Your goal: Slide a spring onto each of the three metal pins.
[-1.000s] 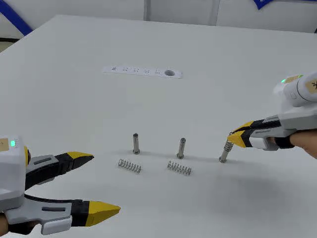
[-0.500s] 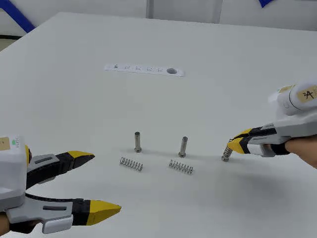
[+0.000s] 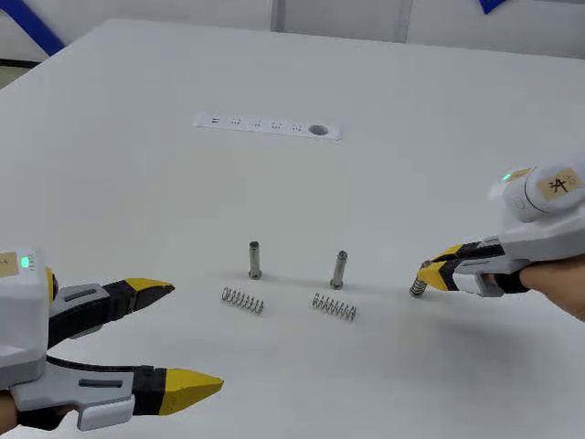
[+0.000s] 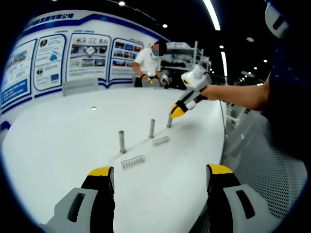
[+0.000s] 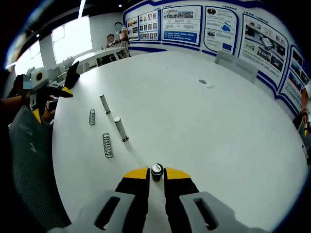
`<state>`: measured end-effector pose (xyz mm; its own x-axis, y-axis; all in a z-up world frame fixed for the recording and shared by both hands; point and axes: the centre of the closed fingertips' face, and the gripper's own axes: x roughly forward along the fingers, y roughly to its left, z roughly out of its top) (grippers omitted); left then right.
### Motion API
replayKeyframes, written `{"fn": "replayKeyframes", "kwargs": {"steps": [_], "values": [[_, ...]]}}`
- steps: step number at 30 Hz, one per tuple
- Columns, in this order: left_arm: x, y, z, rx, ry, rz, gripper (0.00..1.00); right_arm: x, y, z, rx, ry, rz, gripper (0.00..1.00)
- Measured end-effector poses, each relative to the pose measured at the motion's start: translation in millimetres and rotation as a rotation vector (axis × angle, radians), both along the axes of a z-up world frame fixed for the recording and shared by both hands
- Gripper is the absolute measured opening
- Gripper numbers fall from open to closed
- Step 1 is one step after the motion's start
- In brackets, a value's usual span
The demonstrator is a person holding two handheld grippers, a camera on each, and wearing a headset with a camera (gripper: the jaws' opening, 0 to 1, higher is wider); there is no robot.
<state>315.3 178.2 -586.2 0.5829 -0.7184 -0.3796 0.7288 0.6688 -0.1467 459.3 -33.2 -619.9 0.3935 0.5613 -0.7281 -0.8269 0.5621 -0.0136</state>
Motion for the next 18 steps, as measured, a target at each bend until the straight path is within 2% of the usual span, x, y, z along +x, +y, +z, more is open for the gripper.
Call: {"fn": "replayKeyframes", "kwargs": {"steps": [7, 18], "values": [[0.8, -1.0, 0.8, -0.002, -0.003, -0.005, 0.79, -3.8, -4.9, -1.1, -0.012, -0.002, -0.007, 0.14], [1.2, -4.2, 1.6, 0.002, -0.002, -0.019, 0.79, -30.3, -5.4, -7.3, -0.03, 0.013, 0.018, 0.14]]}}
